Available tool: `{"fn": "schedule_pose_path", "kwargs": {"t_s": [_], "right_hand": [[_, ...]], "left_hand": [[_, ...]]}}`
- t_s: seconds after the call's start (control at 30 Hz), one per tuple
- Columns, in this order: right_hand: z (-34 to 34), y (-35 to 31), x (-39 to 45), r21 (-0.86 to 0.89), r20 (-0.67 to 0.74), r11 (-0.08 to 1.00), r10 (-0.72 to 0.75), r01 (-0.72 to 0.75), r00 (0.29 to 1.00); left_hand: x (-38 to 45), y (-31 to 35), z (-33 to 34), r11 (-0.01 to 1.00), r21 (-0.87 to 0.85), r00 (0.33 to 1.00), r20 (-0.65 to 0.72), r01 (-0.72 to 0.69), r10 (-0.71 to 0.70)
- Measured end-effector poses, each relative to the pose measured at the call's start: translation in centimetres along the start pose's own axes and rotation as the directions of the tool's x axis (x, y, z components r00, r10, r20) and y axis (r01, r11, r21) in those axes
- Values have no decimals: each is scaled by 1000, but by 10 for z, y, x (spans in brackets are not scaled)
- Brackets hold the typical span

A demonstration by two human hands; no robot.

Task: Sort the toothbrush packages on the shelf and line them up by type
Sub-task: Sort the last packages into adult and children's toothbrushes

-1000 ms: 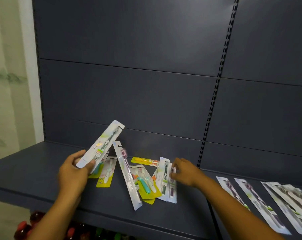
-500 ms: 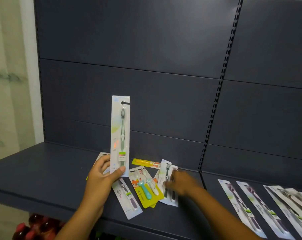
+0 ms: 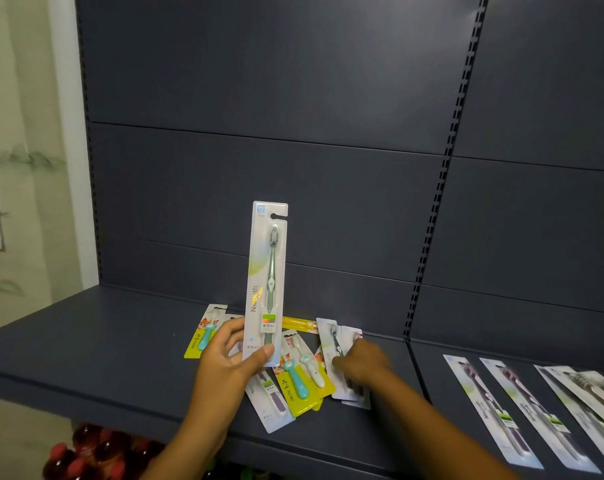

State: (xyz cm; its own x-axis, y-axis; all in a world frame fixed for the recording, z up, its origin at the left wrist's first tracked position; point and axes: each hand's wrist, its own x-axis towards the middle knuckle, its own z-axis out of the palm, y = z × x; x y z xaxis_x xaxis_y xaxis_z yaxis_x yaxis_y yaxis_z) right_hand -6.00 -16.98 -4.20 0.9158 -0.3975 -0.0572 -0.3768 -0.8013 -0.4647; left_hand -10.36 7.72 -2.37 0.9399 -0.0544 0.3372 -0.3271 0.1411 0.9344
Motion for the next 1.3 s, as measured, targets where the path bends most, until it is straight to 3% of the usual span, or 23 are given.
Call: {"fn": "schedule_pose_path", "kwargs": {"t_s": [0.17, 0.27, 0.43, 0.53, 0.7, 0.9, 1.03, 1.3], "right_hand": [[-6, 1, 0, 155, -135, 988, 7, 14, 991], [-12, 7, 1, 310, -148, 950, 18, 29, 989], [-34, 12, -17, 622, -175, 775, -1, 111, 984], [-54, 16, -30, 714, -243, 670, -38, 205, 969], [-92, 43, -60, 747, -360, 551, -136, 372, 923], [-134, 107, -103, 716, -521, 472, -128, 514, 844], [-161, 167, -135, 699, -569, 464, -100, 544, 816], [-222, 303, -198, 671, -629, 504, -1, 544, 777]], "left_hand": [[-2, 0, 0, 1000, 5, 1000, 9, -8, 8], [-3, -3, 3, 1000, 6, 1000, 3, -6, 6], [-9, -9, 20, 1000, -2, 1000, 28, -2, 2], [-11, -8, 39, 999, -32, 998, 63, -3, 5], [-16, 3, 85, 991, -127, 991, 128, -30, 46], [-38, 17, 155, 985, -149, 968, 221, -84, 116], [-67, 28, 215, 979, -151, 939, 295, -136, 176], [-148, 41, 344, 968, -228, 893, 407, -105, 193]]}}
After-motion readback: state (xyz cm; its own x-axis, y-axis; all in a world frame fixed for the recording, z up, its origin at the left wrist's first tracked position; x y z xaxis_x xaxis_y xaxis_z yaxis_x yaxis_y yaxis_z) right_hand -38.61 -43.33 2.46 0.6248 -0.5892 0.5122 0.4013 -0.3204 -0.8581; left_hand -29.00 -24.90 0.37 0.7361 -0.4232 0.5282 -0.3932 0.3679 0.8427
